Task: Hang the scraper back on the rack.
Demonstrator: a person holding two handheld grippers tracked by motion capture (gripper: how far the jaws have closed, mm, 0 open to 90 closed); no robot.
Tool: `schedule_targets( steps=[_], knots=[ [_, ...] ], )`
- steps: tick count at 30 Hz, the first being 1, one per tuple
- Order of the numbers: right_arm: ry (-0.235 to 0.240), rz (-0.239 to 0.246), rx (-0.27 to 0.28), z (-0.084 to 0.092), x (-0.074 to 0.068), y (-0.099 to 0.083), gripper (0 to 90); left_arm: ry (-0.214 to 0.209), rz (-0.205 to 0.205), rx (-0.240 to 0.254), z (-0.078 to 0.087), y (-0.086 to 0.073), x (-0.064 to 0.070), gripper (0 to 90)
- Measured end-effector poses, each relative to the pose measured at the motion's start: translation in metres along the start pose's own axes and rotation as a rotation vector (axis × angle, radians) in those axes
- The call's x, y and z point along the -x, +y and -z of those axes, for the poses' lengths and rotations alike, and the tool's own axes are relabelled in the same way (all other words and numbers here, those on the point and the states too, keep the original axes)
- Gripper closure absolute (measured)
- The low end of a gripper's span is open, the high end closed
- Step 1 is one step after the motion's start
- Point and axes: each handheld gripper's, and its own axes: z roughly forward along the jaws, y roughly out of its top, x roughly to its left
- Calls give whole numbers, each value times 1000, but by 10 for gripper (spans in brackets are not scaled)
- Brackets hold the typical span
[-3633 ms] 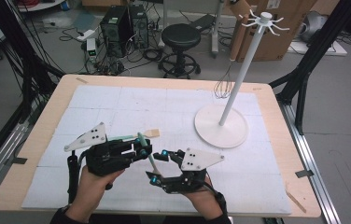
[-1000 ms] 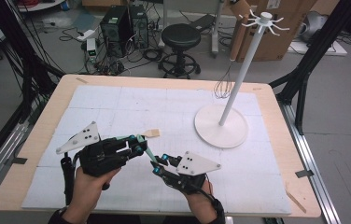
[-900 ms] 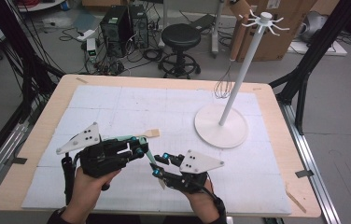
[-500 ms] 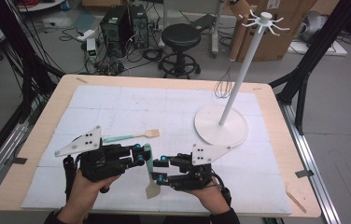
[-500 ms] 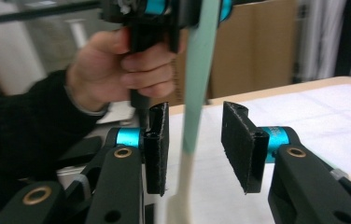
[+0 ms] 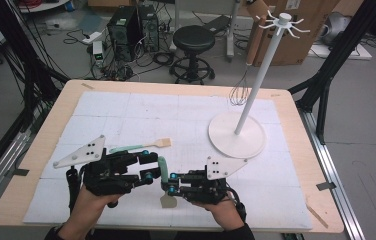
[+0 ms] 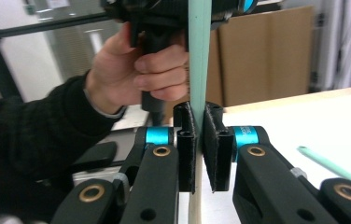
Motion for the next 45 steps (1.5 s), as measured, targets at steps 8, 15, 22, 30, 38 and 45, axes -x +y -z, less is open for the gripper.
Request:
schedule_targets(
  steps=[8,15,22,30,38,45],
  knots=[
    [-130,9,34,16,7,9,846,149,-78,-9,16,-7,-8,379],
    [-251,2,50,43,25,32,844,263,-87,-9,36,-21,-22,225],
    [-325,-23,111,85,46,67,844,308,-122,-8,53,-30,-30,210],
    [-378,4,135,123,64,103,843,314,-164,-14,60,-37,-35,211],
    [-424,2,128,145,78,133,842,322,-177,-9,65,-41,-37,205],
    [-455,-22,193,159,96,145,842,316,-170,-7,64,-42,-37,203]
  ],
)
